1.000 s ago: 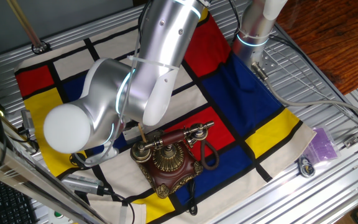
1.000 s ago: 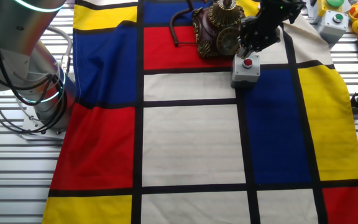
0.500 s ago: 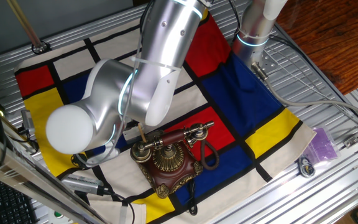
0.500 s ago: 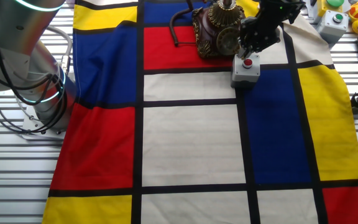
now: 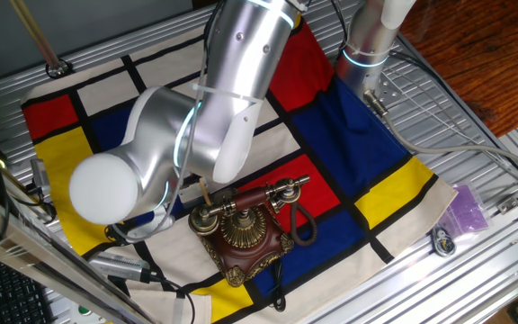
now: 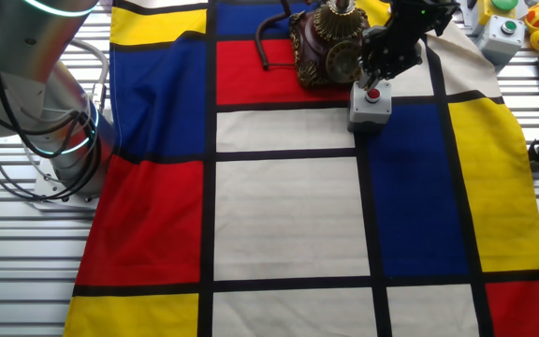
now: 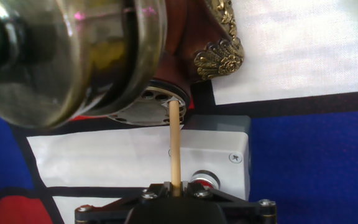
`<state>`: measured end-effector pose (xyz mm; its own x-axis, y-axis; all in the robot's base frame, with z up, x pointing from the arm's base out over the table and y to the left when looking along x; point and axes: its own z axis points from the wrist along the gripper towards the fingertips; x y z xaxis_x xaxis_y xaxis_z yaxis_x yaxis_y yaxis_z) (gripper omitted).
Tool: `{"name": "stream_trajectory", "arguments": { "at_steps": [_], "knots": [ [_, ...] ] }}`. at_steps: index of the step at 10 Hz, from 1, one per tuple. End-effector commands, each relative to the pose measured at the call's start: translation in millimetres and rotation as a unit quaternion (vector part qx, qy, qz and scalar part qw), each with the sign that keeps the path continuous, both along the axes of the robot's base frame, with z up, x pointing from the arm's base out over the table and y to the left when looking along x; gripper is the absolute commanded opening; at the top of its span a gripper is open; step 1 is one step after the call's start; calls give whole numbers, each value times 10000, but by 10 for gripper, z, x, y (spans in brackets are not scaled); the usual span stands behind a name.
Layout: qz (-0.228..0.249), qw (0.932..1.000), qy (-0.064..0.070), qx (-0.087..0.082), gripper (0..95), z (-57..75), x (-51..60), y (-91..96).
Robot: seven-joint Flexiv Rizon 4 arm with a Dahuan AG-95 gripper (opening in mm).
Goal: Dial a number on an old rotary phone
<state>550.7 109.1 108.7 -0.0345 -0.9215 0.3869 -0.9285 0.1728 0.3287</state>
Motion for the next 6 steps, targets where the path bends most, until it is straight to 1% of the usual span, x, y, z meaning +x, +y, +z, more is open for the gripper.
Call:
{"name": "stream_trajectory", "arguments": {
  "at_steps": [1,6],
  "knots": [
    [41,10000,-17,-2,0,-1,-7,-7],
    [195,9998,-67,-50,0,-11,-4,-17]
  ]
}}
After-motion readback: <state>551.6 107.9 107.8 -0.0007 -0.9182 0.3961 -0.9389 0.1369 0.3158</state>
